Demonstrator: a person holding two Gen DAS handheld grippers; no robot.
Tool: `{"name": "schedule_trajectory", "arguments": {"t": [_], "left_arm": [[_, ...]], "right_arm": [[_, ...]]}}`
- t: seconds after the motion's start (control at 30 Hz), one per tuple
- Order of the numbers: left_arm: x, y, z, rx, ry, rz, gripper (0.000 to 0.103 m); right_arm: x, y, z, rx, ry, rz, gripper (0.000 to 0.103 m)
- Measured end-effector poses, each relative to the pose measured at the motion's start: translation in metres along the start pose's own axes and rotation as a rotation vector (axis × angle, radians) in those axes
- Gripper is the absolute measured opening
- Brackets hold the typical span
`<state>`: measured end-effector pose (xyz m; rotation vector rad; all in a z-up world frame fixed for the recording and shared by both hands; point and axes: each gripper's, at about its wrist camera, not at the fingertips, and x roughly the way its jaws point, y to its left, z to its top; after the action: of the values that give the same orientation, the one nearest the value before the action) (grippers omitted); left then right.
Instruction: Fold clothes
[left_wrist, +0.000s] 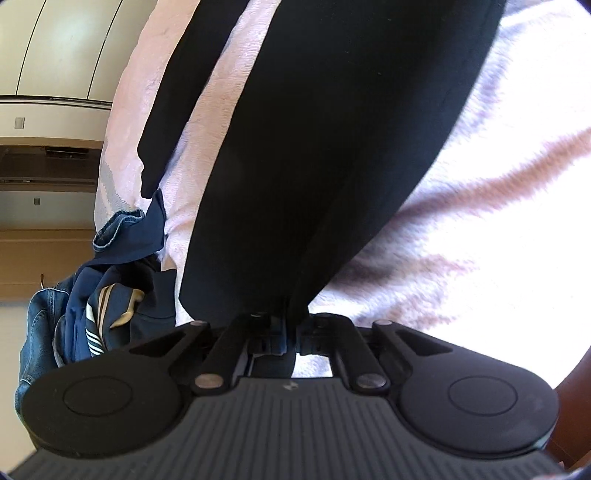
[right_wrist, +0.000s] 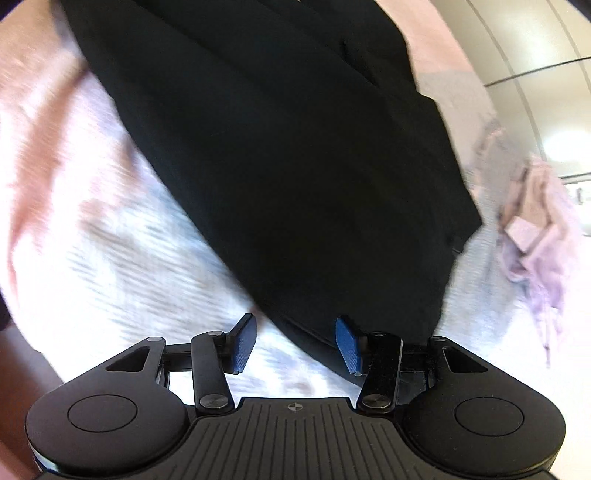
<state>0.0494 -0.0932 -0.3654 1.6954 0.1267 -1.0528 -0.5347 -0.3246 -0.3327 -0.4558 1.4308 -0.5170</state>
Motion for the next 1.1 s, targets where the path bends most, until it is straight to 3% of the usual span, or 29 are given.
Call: {"name": "schedule_trajectory", "arguments": {"t": [0.07,0.2,0.3,0.5,0.63,0.67,0.7,0.73,0.93,1.1], "left_arm": [[0.004,0.003,0.006,-0.002,0.007,0.003,0.004],[0.004,-0.001,0.011,0.002,0.025,0.012,0.004],[0.004,0.0,0.013,-0.002,0.04,0.015,0.004],[0.006,0.001,0.016,-0.006,0.062,0.024,0.004],[0.009,0.002,0.023,-0.031,0.092,0.03,0.003],[0.008,0.004,0.024,-0.041,0.1,0.031,0.003],[0.006,0.009,0.026,-0.05,0.105,0.033,0.003],[0.003,0.013,0.027,-0.058,0.109,0.034,0.003],[-0.04,0.065,0.03,-0.09,0.105,0.044,0.003],[-0.07,0.15,0.046,-0.147,0.114,-0.009,0.003]], "right_arm": [[0.004,-0.001,-0.002,-0.009,-0.016,-0.02,0.05],[0.0,0.013,0.002,-0.106,-0.138,-0.044,0.05],[0.002,0.019,-0.001,-0.137,-0.166,-0.066,0.05],[0.014,0.001,-0.025,-0.087,-0.107,-0.196,0.049],[0.027,-0.012,-0.04,-0.065,-0.066,-0.233,0.049],[0.028,-0.015,-0.042,-0.066,-0.07,-0.231,0.047],[0.028,-0.016,-0.043,-0.077,-0.081,-0.22,0.022],[0.026,-0.016,-0.044,-0.094,-0.095,-0.204,0.009],[-0.001,-0.051,-0.045,-0.066,-0.109,-0.098,0.005],[-0.047,-0.103,-0.026,-0.058,-0.129,-0.061,0.004]]}}
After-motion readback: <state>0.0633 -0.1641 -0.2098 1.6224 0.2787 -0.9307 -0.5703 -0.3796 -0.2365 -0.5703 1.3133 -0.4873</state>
